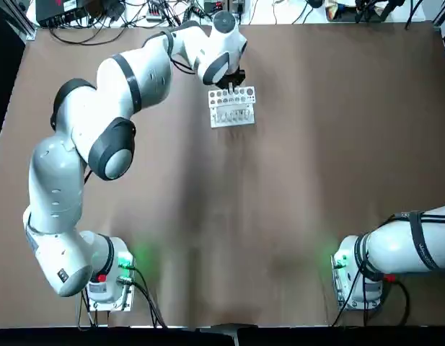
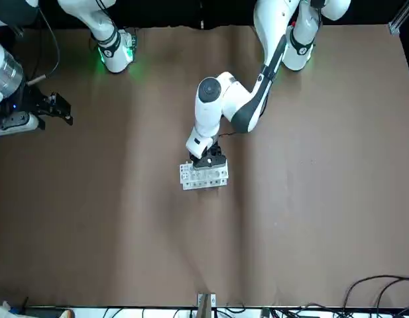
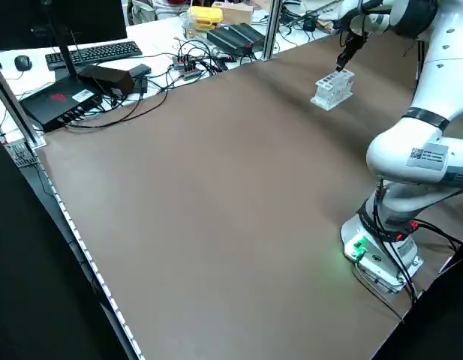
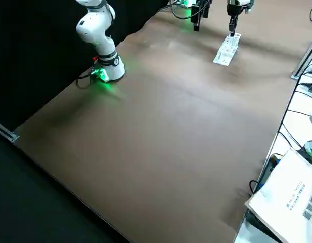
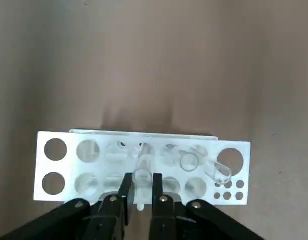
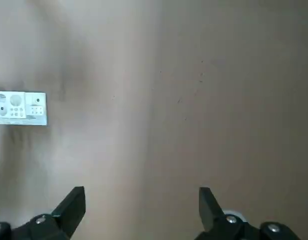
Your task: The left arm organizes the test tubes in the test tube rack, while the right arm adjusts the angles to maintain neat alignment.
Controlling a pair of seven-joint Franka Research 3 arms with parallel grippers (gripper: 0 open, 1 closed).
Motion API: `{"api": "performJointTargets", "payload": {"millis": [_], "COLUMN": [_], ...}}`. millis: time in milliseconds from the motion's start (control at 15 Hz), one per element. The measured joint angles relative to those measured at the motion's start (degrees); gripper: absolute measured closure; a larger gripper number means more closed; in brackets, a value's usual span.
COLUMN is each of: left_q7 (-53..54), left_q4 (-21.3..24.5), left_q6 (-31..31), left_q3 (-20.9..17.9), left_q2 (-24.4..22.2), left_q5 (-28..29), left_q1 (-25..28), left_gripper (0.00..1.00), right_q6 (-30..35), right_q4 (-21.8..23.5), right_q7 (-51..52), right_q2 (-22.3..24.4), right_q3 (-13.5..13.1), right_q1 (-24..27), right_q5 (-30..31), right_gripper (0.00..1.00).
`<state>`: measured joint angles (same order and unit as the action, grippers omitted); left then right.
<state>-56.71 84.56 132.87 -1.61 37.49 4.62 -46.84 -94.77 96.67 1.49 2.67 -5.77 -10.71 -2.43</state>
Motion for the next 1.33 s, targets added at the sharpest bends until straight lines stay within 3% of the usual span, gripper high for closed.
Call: {"api": "performJointTargets", "payload": {"millis": [200, 600, 733, 867, 1333], "left_q7": [0.0, -0.36, -0.76, -0.84, 0.57], "left_q4": [0.0, -0.49, -0.76, -0.8, -0.87], "left_q6": [0.24, 0.48, 0.6, 0.59, -2.88], "left_q3": [0.0, -0.05, -0.12, -0.2, -0.49], "left_q2": [0.21, 0.07, -0.64, -1.94, -8.5], "left_q5": [0.01, 0.01, 0.01, 0.01, 0.35], "left_q1": [-0.17, -0.16, -0.08, 0.18, 5.58], "left_gripper": [0.71, 0.2, 0.17, 0.02, 0.0], "right_q6": [0.0, -0.12, -0.3, -0.82, -7.42], "right_q4": [0.0, 0.4, 0.46, 0.48, 0.49], "right_q7": [0.0, -0.07, -0.13, -0.31, -4.03], "right_q2": [0.0, -1.4, -2.84, -4.79, -10.87], "right_q3": [0.04, 0.27, 0.44, 0.6, 0.82], "right_q1": [-0.06, -4.28, -7.04, -10.83, -22.67], "right_q5": [0.0, -0.02, -0.15, -0.41, -6.7], "right_gripper": [0.0, 0.0, 0.0, 0.0, 0.0]}}
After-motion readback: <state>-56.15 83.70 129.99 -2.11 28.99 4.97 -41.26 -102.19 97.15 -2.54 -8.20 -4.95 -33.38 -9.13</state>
